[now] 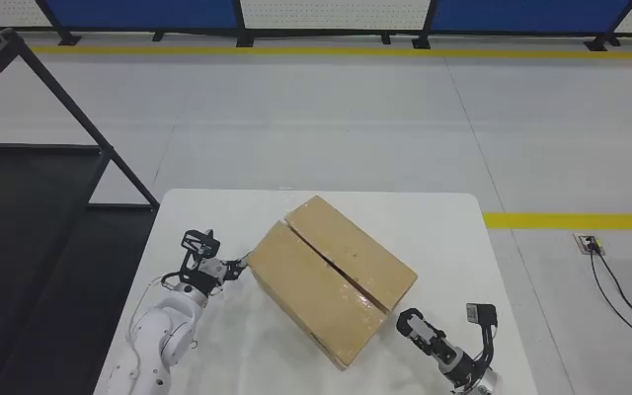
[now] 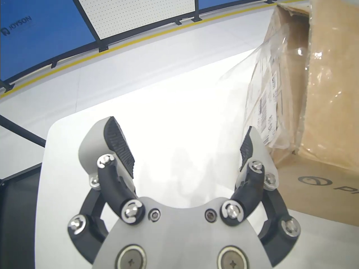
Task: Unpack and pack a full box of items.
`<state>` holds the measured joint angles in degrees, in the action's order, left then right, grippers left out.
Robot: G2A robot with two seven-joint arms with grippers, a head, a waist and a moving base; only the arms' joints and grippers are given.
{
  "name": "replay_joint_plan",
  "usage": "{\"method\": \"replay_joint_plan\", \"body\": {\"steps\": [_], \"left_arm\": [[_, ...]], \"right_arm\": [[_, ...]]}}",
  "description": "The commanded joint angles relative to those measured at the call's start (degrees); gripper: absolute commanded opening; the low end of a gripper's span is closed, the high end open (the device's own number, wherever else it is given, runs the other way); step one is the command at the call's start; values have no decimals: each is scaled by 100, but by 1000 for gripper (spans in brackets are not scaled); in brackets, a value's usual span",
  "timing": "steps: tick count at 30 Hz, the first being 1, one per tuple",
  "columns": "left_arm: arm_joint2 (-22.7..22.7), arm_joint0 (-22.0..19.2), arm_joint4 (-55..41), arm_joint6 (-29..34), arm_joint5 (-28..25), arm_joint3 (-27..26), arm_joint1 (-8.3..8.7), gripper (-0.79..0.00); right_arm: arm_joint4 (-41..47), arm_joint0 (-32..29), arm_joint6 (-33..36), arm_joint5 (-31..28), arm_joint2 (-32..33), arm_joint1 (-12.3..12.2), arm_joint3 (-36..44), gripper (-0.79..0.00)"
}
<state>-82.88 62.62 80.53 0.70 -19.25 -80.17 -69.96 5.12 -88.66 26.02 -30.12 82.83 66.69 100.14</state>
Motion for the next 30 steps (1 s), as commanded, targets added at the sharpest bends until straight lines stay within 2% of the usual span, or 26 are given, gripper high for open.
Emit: {"method": "replay_joint_plan", "body": {"steps": [1,20,30], "left_arm": [[-14,44,-12,1,-23,-49,7,0],[-143,448,-82,-88,-112,-385,76,0],[-194,615,-122,-101,-145,-576,107,0]], "right_arm": [[-50,21,-116,19,-26,9,17,0],[-343,476,-373,374,-306,61,190,0],[-331,539,-735,304,-209,82,125,0]]}}
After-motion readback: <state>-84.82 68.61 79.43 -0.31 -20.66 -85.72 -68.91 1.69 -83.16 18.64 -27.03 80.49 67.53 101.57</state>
